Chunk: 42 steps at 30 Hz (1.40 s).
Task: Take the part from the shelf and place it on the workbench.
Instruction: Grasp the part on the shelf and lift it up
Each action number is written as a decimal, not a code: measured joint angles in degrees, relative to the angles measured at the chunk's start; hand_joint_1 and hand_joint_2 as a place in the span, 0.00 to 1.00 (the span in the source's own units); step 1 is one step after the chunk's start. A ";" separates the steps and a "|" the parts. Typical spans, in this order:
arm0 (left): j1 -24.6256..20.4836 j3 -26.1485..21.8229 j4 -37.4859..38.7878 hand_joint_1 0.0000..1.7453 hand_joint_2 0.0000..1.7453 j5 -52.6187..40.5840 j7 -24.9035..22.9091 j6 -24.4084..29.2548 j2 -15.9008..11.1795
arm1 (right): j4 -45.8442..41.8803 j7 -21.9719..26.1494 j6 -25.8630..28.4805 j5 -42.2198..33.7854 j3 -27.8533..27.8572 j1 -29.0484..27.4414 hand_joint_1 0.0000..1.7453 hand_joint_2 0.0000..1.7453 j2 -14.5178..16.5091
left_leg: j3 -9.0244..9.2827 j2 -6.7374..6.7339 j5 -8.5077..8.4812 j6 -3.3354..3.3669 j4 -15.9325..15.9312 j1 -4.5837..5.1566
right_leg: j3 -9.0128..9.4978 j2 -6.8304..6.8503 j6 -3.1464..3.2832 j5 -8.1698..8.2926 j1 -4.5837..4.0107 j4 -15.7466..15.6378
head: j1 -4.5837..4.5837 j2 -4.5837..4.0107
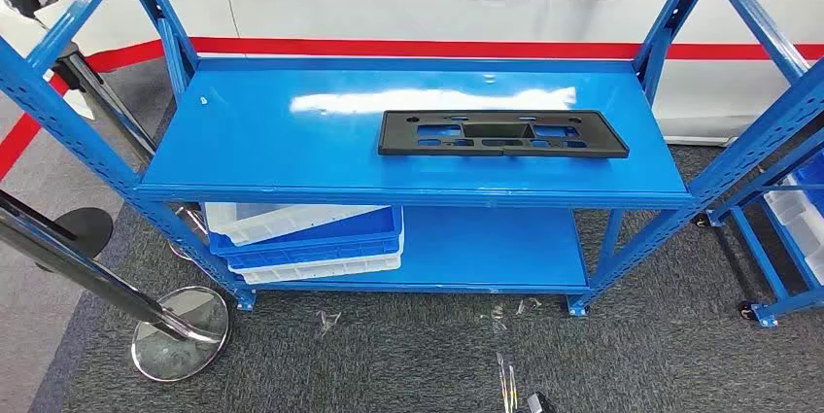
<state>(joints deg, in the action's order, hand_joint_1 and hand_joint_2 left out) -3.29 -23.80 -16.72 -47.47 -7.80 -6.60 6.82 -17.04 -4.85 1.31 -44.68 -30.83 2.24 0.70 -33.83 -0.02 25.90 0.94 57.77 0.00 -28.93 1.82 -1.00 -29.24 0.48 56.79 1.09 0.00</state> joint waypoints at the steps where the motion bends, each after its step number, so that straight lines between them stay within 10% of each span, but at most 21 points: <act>1: -0.08 -0.54 0.15 0.00 0.00 -0.33 -0.07 0.00 0.09 | 0.08 0.28 0.29 -0.91 -0.13 0.13 0.00 0.00 0.11 | 0.00 0.00 0.00 0.00 0.00 0.00 | 0.00 -0.01 0.00 0.00 0.00 0.00 | 0.01 0.00; 17: -1.10 -7.65 1.95 0.00 0.00 -4.23 -0.80 0.06 1.25 | 0.78 10.39 2.65 -11.78 -1.28 1.73 0.00 0.00 1.36 | 0.02 0.01 -0.01 -0.01 0.01 0.00 | 0.00 0.04 0.01 0.00 0.00 0.00 | 0.02 0.00; 22: -1.88 -13.77 3.52 0.00 0.00 -8.51 -0.27 -0.10 2.04 | 0.60 21.12 -0.84 -13.97 3.43 2.30 0.00 0.00 -5.45 | 0.02 0.00 0.01 0.02 0.05 0.04 | 0.04 0.03 -0.01 0.01 0.05 -0.03 | 0.00 0.00; 42: -2.19 -16.79 4.64 0.00 0.00 -12.25 0.96 -0.52 2.98 | -20.54 17.03 -2.09 2.10 23.91 1.07 0.00 0.00 -9.99 | 0.05 0.03 0.02 0.05 0.11 0.05 | 0.12 0.08 -0.03 0.03 -0.03 -0.04 | 0.02 0.00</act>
<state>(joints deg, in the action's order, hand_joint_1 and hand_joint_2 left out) -5.48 -40.59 -12.08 -59.72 -6.84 -7.12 9.80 -37.58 12.18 -0.78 -42.58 -6.91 3.31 -9.29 -33.78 0.01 25.93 0.99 57.88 0.04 -28.81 1.90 -1.03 -29.21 0.45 56.75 1.11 0.00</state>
